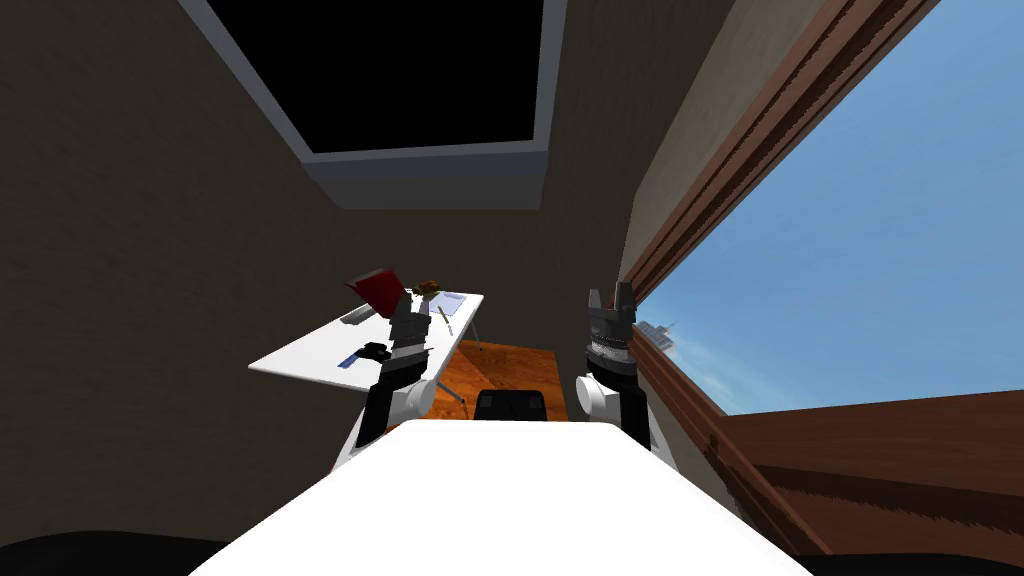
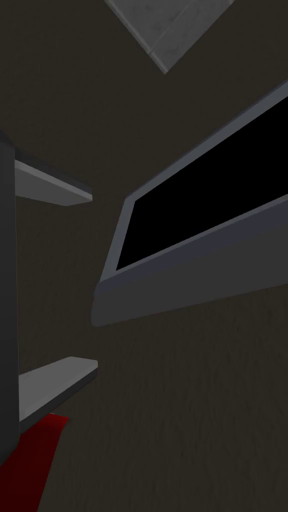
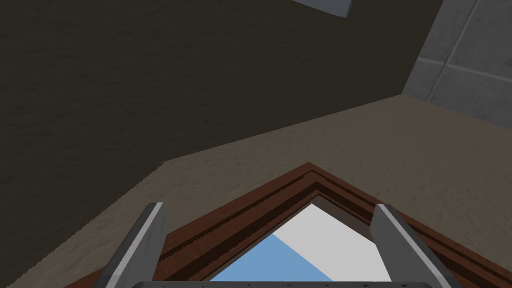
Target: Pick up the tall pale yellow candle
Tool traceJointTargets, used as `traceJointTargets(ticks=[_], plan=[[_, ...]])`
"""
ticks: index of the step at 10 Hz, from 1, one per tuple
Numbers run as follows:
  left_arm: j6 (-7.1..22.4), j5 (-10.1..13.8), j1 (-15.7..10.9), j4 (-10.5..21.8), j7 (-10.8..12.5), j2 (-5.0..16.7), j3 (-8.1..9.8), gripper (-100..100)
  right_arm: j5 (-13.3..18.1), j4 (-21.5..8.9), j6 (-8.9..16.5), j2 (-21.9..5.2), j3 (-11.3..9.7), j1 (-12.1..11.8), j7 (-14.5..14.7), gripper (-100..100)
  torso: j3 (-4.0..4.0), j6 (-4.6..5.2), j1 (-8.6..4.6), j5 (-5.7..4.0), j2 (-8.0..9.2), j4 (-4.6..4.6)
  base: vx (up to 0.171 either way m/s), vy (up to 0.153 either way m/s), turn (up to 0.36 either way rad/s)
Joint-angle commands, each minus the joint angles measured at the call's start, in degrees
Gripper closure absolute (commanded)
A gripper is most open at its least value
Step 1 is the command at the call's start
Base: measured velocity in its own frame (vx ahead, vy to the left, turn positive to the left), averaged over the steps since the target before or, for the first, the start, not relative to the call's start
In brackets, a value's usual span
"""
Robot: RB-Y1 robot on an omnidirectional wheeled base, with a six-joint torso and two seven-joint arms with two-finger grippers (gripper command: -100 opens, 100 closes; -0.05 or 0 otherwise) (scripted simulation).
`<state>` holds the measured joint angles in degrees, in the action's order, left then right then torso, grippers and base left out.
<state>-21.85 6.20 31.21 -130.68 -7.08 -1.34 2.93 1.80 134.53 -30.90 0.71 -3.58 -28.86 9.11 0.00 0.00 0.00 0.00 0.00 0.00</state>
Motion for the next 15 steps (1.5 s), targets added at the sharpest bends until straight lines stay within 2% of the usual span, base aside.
traceJointTargets(ticks=[1, 5, 6, 9, 15], plan=[[-0.04, -0.25, -0.06, 0.34, -0.27, 1.82, 0.08, -100, 0.00, 0.00, 0.00, 0.00, 0.00, 0.00, 0.00, 0, 0.00, 0.00, 0.00, 0.00, 0.00, 0.00, 0.000, 0.000, 0.000], [-0.32, -1.79, -0.42, 2.36, -1.93, 6.63, 0.58, -100, 0.00, 0.00, 0.00, 0.00, 0.00, 0.00, 0.00, 0, -0.03, 0.00, 0.02, 0.01, -0.05, -0.01, 0.012, 0.000, 0.001], [-0.54, -3.00, -0.70, 3.92, -3.25, 8.23, 0.98, -100, 0.00, 0.00, 0.00, 0.00, 0.00, 0.00, 0.00, 0, -0.03, 0.00, 0.02, 0.01, -0.06, -0.01, 0.029, 0.003, 0.003], [-0.96, -5.26, -1.19, 6.73, -5.70, 9.68, 1.72, -100, 0.00, 0.00, 0.00, 0.00, 0.00, 0.00, 0.00, 0, -0.08, 0.00, 0.03, 0.01, -0.14, -0.03, 0.034, 0.002, 0.002], [-2.01, -10.75, -2.41, 13.55, -11.69, 11.06, 3.54, -100, 0.00, 0.00, 0.00, 0.00, 0.00, 0.00, 0.00, 0, -0.08, 0.00, 0.01, 0.00, -0.13, -0.03, 0.032, 0.001, 0.003]])
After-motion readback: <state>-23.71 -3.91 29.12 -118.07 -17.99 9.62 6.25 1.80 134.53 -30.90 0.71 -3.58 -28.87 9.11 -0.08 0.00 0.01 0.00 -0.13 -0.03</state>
